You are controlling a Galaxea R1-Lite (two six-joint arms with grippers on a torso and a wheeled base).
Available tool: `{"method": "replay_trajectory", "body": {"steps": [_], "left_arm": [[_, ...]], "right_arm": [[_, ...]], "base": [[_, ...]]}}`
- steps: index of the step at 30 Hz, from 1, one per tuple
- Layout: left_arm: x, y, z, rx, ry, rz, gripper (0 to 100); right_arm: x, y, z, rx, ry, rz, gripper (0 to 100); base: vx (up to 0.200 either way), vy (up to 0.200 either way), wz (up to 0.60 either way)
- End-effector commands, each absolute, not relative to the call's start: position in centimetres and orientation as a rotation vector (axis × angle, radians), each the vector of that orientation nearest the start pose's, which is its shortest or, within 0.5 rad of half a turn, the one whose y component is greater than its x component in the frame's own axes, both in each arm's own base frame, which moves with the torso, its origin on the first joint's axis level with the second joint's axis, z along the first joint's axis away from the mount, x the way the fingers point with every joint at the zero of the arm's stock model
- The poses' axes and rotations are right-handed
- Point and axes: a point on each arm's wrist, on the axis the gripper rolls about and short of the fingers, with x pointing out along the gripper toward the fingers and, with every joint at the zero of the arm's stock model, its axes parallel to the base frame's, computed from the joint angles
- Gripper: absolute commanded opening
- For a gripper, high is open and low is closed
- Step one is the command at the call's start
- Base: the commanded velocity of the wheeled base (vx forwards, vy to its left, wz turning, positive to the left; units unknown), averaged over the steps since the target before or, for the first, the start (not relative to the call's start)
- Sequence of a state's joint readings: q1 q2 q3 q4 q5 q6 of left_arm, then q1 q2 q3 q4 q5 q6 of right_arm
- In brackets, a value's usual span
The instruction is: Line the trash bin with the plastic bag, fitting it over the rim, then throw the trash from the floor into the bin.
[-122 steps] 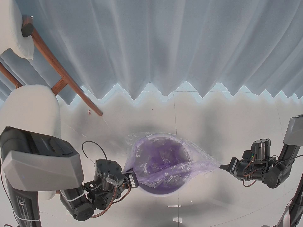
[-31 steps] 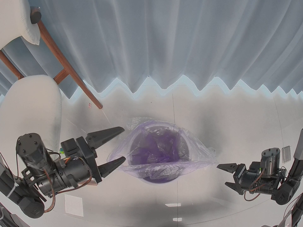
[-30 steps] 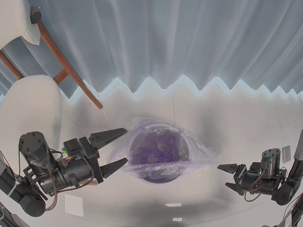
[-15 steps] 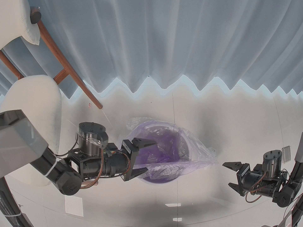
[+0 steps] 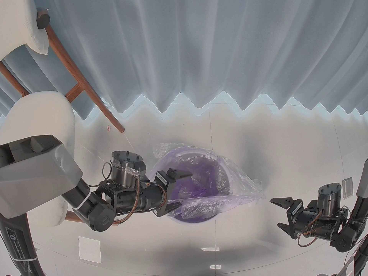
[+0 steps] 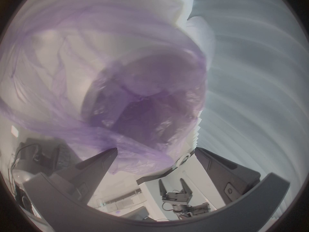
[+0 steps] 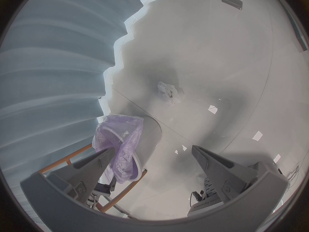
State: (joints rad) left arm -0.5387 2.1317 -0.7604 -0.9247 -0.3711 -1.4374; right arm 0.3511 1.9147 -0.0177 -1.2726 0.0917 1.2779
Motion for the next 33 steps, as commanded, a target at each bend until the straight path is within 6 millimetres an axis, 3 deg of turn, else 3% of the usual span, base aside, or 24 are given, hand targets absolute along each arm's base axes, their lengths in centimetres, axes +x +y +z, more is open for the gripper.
{"method": "replay_trajectory", "body": {"steps": [1, 14, 33], "left_arm": [[30.2, -19.5, 4.9, -1.243, 1.056, -0.365, 100], [30.4, -20.3, 5.8, -1.173, 1.201, -0.231, 100], [33.9, -22.0, 7.5, -1.104, 1.381, -0.025, 100]], "right_arm": [[18.4, 7.0, 2.7, 1.122, 0.831, -0.054, 100], [18.5, 6.9, 2.2, 1.111, 0.831, -0.085, 100], [19.3, 7.1, 1.5, 1.109, 0.771, -0.107, 100]], "base": [[0.000, 0.000, 0.00], [0.000, 0.000, 0.00], [0.000, 0.000, 0.00]]}}
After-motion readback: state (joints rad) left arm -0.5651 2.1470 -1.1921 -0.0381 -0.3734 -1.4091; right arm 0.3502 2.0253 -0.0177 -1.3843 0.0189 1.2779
